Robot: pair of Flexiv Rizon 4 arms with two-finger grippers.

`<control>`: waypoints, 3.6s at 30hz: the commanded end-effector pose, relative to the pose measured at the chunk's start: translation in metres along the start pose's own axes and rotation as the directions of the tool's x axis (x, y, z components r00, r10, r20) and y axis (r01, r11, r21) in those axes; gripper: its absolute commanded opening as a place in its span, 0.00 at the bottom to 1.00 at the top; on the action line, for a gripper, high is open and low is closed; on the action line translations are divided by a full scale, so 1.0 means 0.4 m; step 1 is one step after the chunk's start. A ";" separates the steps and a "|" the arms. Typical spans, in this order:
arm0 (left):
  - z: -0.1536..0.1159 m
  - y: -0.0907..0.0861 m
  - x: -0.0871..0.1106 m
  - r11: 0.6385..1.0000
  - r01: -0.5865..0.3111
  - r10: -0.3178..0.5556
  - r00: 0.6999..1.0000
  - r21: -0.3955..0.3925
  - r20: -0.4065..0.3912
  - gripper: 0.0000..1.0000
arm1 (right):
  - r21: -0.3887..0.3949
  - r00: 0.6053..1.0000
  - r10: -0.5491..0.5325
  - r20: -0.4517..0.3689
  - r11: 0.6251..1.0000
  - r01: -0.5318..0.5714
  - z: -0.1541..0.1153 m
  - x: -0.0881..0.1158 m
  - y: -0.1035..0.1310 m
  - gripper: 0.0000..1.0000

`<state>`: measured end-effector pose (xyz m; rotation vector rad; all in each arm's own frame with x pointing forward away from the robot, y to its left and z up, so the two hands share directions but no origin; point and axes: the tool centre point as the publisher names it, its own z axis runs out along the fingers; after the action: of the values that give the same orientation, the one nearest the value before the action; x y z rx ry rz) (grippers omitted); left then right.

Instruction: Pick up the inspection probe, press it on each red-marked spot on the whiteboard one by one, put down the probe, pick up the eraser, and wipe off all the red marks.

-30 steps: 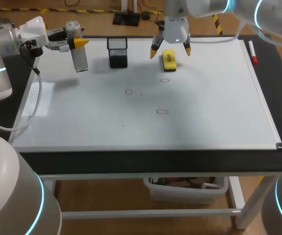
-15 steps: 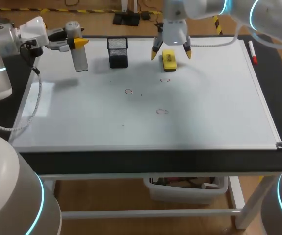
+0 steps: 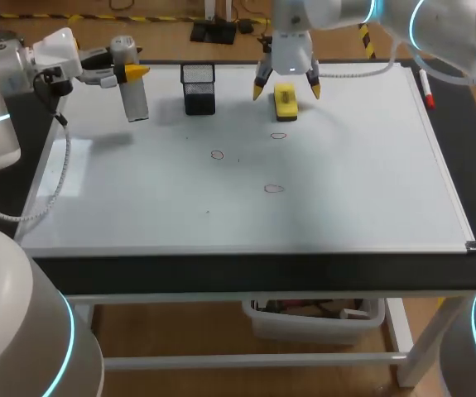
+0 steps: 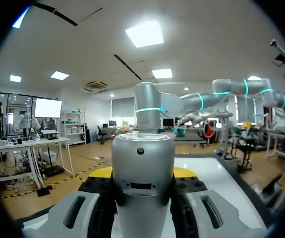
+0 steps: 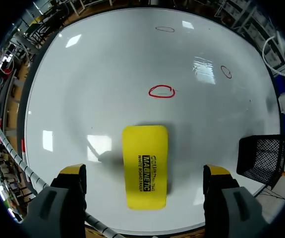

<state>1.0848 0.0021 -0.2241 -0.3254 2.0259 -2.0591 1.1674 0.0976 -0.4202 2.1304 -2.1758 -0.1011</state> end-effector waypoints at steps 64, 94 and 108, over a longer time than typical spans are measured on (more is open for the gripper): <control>0.002 -0.002 0.002 1.000 -0.002 0.002 1.000 0.000 0.004 0.00 | 0.010 0.854 0.520 -0.022 0.854 -0.520 -0.120 0.409 0.304 0.00; 0.002 -0.002 0.002 1.000 -0.002 0.002 1.000 0.000 0.004 0.00 | -0.041 0.806 0.587 0.067 0.809 -0.586 -0.107 0.456 0.320 0.00; 0.005 -0.007 0.012 1.000 -0.007 0.007 1.000 0.003 0.000 0.00 | -0.041 0.806 0.587 0.067 0.809 -0.586 -0.107 0.456 0.320 0.00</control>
<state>1.0842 0.0013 -0.2236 -0.3216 2.0254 -2.0609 1.0416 -0.0801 -0.3599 1.3564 -2.7539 -0.1564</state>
